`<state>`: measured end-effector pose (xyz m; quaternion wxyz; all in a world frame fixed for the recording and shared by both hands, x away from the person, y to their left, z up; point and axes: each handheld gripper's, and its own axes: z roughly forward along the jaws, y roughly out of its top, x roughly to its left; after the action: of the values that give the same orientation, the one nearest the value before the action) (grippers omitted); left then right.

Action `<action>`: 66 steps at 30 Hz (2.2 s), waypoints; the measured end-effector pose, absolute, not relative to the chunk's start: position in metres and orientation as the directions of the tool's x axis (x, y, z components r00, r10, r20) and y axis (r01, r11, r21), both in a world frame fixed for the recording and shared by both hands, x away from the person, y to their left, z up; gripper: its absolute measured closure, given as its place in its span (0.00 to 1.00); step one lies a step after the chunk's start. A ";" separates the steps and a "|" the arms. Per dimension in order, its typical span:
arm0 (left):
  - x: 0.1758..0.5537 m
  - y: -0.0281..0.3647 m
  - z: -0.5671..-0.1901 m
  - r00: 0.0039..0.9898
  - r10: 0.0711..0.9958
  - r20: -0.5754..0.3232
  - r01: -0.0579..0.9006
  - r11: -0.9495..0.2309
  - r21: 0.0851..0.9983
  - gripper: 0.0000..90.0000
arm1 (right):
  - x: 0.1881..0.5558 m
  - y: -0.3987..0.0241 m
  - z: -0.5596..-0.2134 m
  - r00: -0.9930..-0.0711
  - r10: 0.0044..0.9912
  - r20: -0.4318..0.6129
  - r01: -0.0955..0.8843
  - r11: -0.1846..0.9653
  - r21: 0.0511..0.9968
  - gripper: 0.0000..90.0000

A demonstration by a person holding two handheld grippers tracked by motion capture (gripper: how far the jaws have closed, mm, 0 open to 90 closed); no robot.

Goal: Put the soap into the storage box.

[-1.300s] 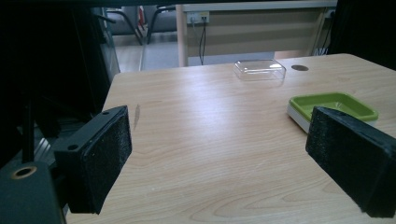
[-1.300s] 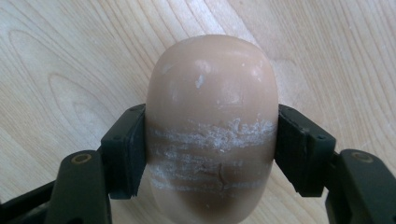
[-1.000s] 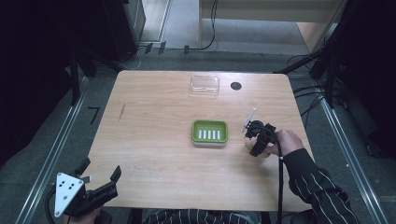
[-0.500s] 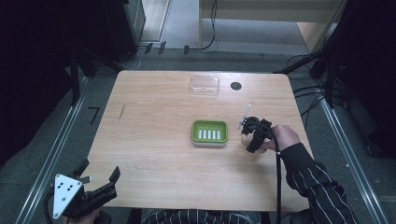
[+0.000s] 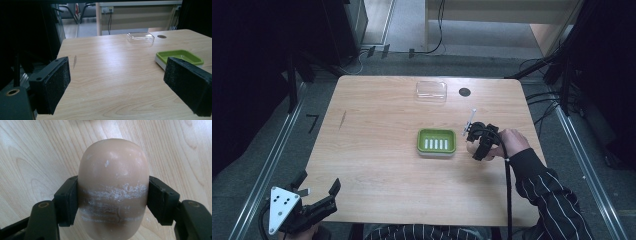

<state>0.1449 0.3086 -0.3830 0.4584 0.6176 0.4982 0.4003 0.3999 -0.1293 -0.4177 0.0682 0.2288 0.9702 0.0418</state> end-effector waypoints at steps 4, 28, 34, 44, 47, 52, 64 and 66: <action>0.145 0.309 -0.383 0.183 0.982 0.038 0.249 -0.084 0.965 0.08 | 0.402 -0.126 -0.415 -0.890 0.441 -0.114 0.428 0.896 0.118 0.38; 0.144 0.310 -0.383 0.181 0.983 0.039 0.249 -0.084 0.965 0.08 | 0.414 -0.110 -0.405 -0.920 0.365 -0.141 0.348 0.928 0.132 0.38; 0.143 0.310 -0.383 0.179 0.983 0.038 0.250 -0.083 0.965 0.08 | 0.416 -0.105 -0.402 -0.926 0.346 -0.149 0.328 0.935 0.135 0.38; 0.143 0.310 -0.383 0.179 0.983 0.038 0.250 -0.083 0.965 0.08 | 0.421 -0.091 -0.400 -0.939 0.309 -0.153 0.287 0.946 0.148 0.38; 0.143 0.310 -0.383 0.178 0.983 0.038 0.251 -0.083 0.964 0.08 | 0.421 -0.087 -0.399 -0.942 0.299 -0.155 0.278 0.950 0.145 0.38; 0.142 0.311 -0.383 0.173 0.984 0.039 0.253 -0.083 0.964 0.08 | 0.422 -0.081 -0.399 -0.945 0.289 -0.155 0.267 0.952 0.148 0.38; 0.138 0.312 -0.383 0.160 0.986 0.037 0.253 -0.077 0.964 0.08 | 0.425 -0.068 -0.397 -0.955 0.247 -0.163 0.222 0.962 0.157 0.38; 0.138 0.312 -0.383 0.159 0.987 0.038 0.251 -0.077 0.965 0.08 | 0.425 -0.067 -0.397 -0.955 0.245 -0.165 0.220 0.963 0.158 0.38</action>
<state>0.1380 0.3121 -0.3833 0.4532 0.6117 0.5059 0.4055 0.4251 -0.0667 -0.3973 0.0917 0.1178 0.9864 0.0691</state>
